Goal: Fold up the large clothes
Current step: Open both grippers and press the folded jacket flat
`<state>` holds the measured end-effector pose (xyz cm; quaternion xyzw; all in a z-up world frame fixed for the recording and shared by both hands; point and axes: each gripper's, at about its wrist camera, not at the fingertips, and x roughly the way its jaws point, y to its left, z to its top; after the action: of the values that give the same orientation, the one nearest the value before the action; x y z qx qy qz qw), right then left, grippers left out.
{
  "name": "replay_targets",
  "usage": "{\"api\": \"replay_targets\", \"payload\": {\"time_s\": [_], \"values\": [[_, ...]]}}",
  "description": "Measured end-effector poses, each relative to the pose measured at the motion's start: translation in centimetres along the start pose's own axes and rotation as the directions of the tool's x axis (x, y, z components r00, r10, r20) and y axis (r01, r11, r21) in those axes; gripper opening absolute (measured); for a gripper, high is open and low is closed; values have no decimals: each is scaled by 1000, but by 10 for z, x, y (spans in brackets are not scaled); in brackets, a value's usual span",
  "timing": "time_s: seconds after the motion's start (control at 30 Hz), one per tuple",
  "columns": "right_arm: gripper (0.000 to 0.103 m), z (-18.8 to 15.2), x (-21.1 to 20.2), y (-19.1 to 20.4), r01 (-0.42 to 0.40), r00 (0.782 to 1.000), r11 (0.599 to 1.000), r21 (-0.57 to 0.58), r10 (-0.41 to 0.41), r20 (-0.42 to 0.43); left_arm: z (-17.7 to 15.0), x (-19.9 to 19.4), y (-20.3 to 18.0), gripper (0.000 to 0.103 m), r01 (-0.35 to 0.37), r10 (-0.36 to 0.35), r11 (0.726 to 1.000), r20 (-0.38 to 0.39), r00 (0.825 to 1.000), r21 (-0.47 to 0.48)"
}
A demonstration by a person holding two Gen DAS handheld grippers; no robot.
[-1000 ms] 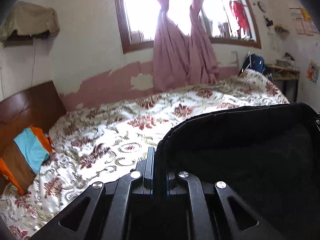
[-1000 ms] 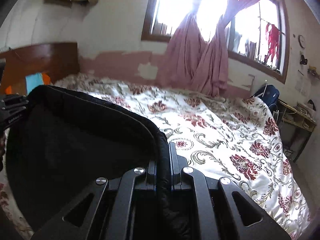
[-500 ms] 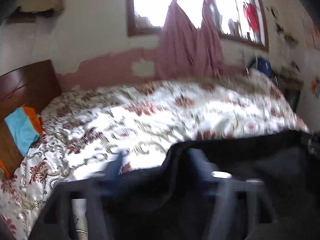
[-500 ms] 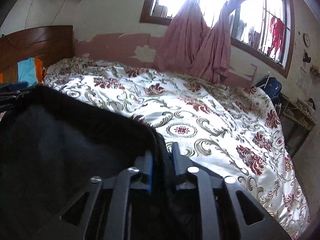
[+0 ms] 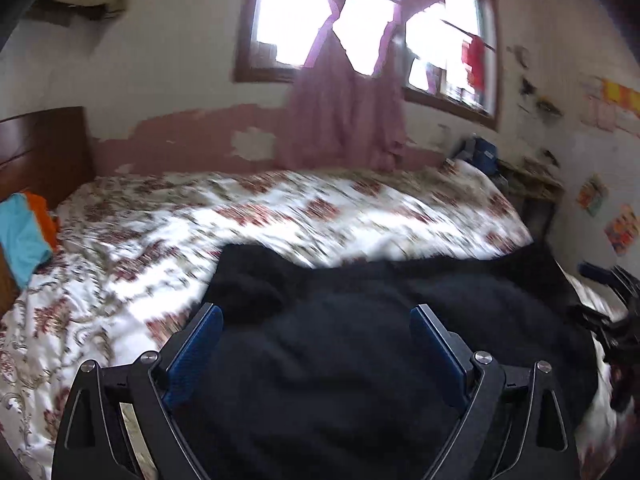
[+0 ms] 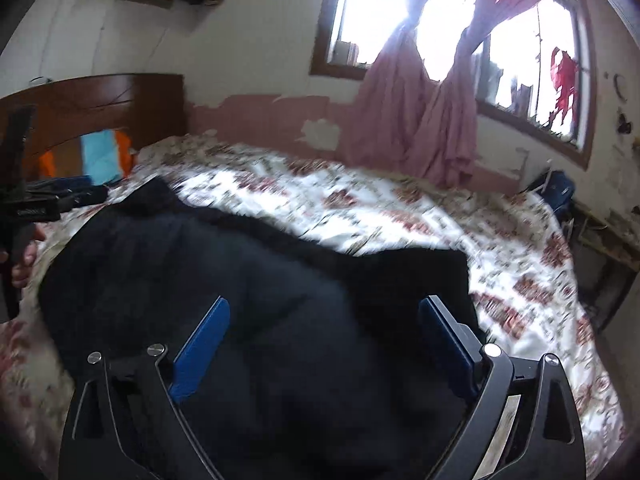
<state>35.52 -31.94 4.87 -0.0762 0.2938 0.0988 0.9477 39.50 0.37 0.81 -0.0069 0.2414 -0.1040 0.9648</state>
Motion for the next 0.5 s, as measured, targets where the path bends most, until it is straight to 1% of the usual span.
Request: {"api": "replay_targets", "payload": {"time_s": [0.1,0.2,0.23,0.3,0.33,0.4,0.5], "values": [[93,-23,4,8,-37,998,999,-18,36,-57,-25,-4,-19,96,60,-57,996,-50,997,68],[93,-38,19,9,-30,994,1000,-10,29,-102,-46,9,-37,96,73,-57,987,-110,992,140],[93,-40,25,5,-39,993,999,20,41,-107,-49,14,-39,96,74,-56,986,-122,991,150],[94,-42,32,0,-44,994,997,60,50,-101,-54,27,-41,97,85,-64,985,-141,988,150],[96,-40,37,-4,-34,995,997,70,41,-94,-54,30,-42,100,87,-66,986,-141,988,144],[97,-39,46,-4,-12,996,999,52,16,-83,-51,38,-38,103,79,-63,989,-128,990,123],[97,-30,65,-3,16,996,1000,26,-13,-85,-42,52,-32,103,55,-44,994,-116,992,93]]}}
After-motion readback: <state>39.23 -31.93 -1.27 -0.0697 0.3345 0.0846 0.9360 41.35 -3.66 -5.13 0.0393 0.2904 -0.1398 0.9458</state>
